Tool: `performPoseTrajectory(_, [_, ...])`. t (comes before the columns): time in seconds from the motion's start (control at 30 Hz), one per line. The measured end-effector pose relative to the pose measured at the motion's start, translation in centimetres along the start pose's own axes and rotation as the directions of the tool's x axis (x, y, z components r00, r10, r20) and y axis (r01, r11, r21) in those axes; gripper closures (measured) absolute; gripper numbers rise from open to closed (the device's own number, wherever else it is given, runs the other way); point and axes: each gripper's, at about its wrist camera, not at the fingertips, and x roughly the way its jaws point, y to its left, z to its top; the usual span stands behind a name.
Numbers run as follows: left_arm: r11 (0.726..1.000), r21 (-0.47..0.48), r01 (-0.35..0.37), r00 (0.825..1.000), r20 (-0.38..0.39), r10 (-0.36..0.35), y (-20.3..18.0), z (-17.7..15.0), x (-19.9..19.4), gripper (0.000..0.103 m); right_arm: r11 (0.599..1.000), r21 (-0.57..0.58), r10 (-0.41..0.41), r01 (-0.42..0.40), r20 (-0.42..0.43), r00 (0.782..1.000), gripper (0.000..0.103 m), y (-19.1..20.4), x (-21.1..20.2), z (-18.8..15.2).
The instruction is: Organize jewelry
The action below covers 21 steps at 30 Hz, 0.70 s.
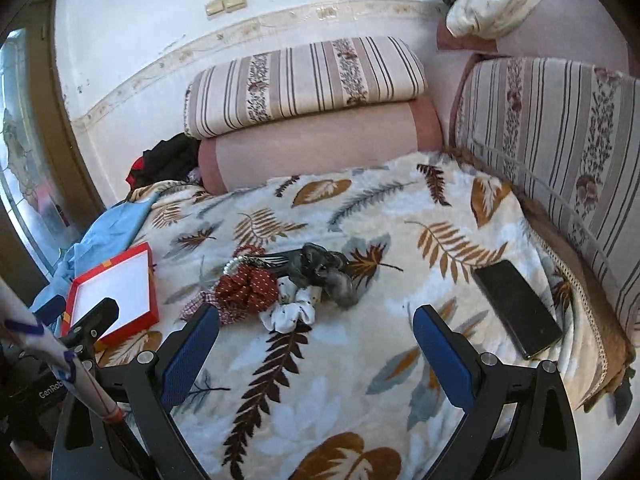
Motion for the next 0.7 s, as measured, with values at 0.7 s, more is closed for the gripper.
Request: performPoseTrajectory(0.7, [1.0, 0.01, -0.017, 1.0, -0.021, 0.017, 0.5, -0.7, 0.4, 0.0, 1.0, 0.001, 0.001, -0.001, -0.065, 0.998, 0.003, 0.3, 1.1, -0.8])
